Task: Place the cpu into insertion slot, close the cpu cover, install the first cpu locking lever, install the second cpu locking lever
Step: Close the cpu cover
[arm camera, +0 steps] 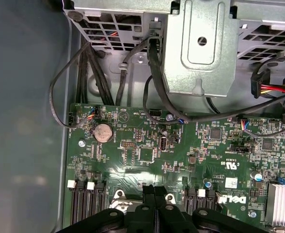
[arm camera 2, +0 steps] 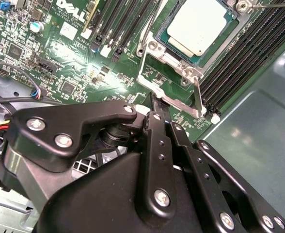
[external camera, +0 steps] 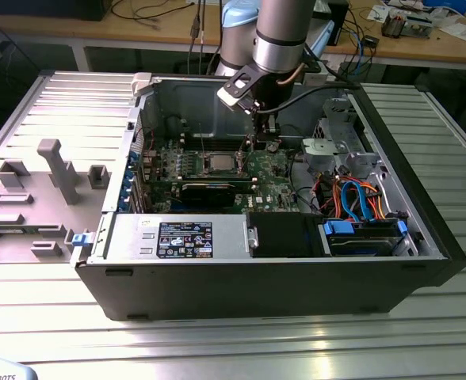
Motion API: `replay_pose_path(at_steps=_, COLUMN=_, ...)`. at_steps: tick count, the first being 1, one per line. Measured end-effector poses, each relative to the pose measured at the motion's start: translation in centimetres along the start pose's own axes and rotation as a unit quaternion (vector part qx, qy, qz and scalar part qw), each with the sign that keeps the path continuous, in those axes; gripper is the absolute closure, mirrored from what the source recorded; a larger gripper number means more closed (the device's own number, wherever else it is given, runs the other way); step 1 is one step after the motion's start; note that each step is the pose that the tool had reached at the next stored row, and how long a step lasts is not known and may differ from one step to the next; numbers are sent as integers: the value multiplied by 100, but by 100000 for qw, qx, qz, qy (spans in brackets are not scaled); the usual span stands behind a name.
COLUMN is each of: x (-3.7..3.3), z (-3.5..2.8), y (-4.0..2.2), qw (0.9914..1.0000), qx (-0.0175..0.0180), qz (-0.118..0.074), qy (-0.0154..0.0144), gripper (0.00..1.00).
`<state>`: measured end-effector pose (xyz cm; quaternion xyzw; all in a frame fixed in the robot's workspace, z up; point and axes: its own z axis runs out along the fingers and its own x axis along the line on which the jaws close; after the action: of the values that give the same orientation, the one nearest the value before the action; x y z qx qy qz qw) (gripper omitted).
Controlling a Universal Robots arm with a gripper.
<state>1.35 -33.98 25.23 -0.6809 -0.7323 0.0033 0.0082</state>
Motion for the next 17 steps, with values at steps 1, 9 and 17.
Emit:
replay_pose_path(at_steps=1, x=1, z=0, y=-6, qw=100000, qx=-3, qz=3, qy=1, gripper=89)
replay_pose_path(at_steps=9, x=3, z=1, y=-35, qw=100000, qx=-1, qz=5, qy=1, gripper=89)
replay_pose_path(at_steps=17, x=6, z=1, y=-82, qw=100000, qx=-2, qz=-2, qy=0, gripper=89)
